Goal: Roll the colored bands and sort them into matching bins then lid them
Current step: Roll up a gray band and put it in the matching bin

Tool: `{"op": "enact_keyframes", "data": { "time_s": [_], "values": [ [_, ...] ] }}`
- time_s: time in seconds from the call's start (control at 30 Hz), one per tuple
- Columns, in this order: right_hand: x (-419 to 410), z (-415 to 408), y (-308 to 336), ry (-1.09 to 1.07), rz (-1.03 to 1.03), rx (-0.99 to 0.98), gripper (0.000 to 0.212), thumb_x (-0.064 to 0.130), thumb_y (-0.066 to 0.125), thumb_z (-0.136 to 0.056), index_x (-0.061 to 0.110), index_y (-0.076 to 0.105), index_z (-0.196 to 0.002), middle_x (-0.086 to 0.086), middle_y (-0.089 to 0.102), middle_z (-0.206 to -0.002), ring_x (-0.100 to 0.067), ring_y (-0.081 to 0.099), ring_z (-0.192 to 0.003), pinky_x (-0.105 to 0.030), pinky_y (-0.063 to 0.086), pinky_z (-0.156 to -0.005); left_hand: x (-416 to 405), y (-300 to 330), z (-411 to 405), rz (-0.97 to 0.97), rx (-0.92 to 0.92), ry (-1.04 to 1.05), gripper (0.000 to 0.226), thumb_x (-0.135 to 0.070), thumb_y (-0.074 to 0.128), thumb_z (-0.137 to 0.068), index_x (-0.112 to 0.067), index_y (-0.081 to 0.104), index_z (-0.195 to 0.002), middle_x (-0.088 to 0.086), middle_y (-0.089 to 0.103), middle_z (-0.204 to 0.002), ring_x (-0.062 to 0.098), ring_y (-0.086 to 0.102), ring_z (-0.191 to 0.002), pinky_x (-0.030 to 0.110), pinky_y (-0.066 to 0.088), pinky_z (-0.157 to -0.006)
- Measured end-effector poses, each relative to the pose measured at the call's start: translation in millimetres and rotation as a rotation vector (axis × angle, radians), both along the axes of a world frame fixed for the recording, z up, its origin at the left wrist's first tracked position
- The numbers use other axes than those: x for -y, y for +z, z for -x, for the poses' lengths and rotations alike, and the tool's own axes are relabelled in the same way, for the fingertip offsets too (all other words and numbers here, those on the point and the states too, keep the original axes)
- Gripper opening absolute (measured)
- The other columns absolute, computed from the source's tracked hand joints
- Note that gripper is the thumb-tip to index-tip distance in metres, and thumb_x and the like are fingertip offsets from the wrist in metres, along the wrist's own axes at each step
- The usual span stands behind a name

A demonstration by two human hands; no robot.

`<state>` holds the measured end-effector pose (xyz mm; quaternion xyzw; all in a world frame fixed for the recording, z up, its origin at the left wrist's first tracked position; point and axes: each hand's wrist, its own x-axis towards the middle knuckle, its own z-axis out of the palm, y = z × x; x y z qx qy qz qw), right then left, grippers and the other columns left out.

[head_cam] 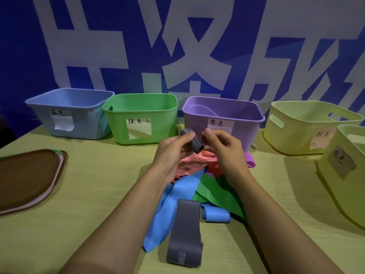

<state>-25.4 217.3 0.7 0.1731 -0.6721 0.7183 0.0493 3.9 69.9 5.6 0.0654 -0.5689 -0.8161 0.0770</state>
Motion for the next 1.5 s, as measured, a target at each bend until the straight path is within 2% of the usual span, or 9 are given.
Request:
{"op": "enact_keyframes", "data": {
  "time_s": [0.13,0.3,0.47,0.57,0.73,1.0,1.13,1.3,1.5],
  "values": [
    [-8.2,3.6,1.4,0.119,-0.016,0.270,0.056,0.057,0.071,-0.081,0.007,0.075,-0.105,-0.014,0.075,-0.090,-0.026,0.065,-0.080,-0.040,0.054,-0.078,3.0,-3.2,-2.7,0.142,-0.079,-0.099,0.015,-0.025,0.072,-0.090,-0.012,0.078,-0.094,0.009,0.078,-0.098,0.022,0.068,-0.103,0.032,0.050,-0.100],
    [-17.0,-4.7,14.7,0.452,0.179,0.537,0.043,0.035,0.059,-0.096,0.001,0.068,-0.121,-0.019,0.077,-0.096,-0.023,0.077,-0.081,-0.025,0.063,-0.072,5.0,0.2,-8.2,0.040,-0.176,-0.186,0.020,-0.020,0.068,-0.091,-0.006,0.072,-0.104,0.008,0.075,-0.095,0.015,0.066,-0.092,0.021,0.056,-0.072],
    [-20.0,-10.4,14.7,0.621,0.231,0.591,0.031,0.028,0.070,-0.083,0.008,0.081,-0.103,-0.021,0.075,-0.110,-0.025,0.077,-0.097,-0.027,0.063,-0.073,8.0,-0.4,-10.6,-0.059,-0.215,-0.363,0.019,-0.024,0.067,-0.090,-0.016,0.077,-0.105,0.009,0.071,-0.093,0.024,0.050,-0.076,0.027,0.052,-0.056],
    [-21.1,-8.1,10.3,0.733,0.325,0.567,0.044,0.022,0.091,-0.068,0.004,0.078,-0.106,-0.020,0.075,-0.109,-0.030,0.075,-0.103,-0.031,0.062,-0.079,10.4,-1.5,-11.6,-0.079,-0.216,-0.454,0.023,-0.022,0.062,-0.094,-0.018,0.077,-0.111,0.008,0.074,-0.108,0.022,0.062,-0.081,0.028,0.055,-0.064],
    [-20.4,-4.0,4.9,0.774,0.355,0.473,0.048,0.021,0.098,-0.061,0.004,0.079,-0.102,-0.013,0.076,-0.097,-0.021,0.075,-0.092,-0.029,0.061,-0.083,9.8,-7.0,-5.1,-0.079,-0.283,-0.461,0.037,-0.016,0.059,-0.098,-0.012,0.064,-0.134,0.014,0.066,-0.130,0.035,0.049,-0.111,0.037,0.046,-0.086],
    [-21.3,-4.4,11.6,0.475,0.281,0.349,0.033,0.000,0.065,-0.087,-0.002,0.067,-0.120,-0.004,0.073,-0.085,-0.008,0.065,-0.068,-0.017,0.052,-0.067,2.3,-6.0,-0.8,0.157,-0.234,-0.064,0.024,-0.021,0.074,-0.087,-0.018,0.074,-0.110,0.009,0.076,-0.114,0.023,0.070,-0.106,0.040,0.056,-0.095],
    [-40.7,-7.8,21.4,0.314,0.139,0.235,0.036,0.008,0.077,-0.077,-0.001,0.073,-0.112,-0.017,0.075,-0.106,-0.024,0.071,-0.097,-0.035,0.055,-0.092,-9.4,11.3,-0.4,0.347,-0.266,0.024,0.014,-0.020,0.069,-0.097,-0.019,0.074,-0.110,0.004,0.078,-0.107,0.014,0.074,-0.099,0.026,0.059,-0.082],
    [-92.6,-28.9,57.0,0.132,-0.243,0.045,0.025,0.008,0.083,-0.080,0.004,0.075,-0.104,-0.007,0.078,-0.090,-0.018,0.073,-0.083,-0.023,0.057,-0.076,-50.6,31.3,-1.8,0.430,-0.326,0.016,0.016,-0.030,0.066,-0.100,-0.020,0.074,-0.109,0.001,0.078,-0.105,0.014,0.072,-0.098,0.033,0.057,-0.090],
    [-168.1,-50.8,104.2,-0.148,-0.466,-0.008,0.031,0.015,0.088,-0.078,0.023,0.072,-0.103,0.003,0.076,-0.096,-0.013,0.072,-0.090,-0.022,0.056,-0.073,-125.5,44.0,-8.9,0.540,-0.405,0.023,0.021,-0.038,0.063,-0.100,-0.026,0.069,-0.117,-0.014,0.072,-0.111,-0.006,0.064,-0.103,0.016,0.049,-0.089]
  ]
}}
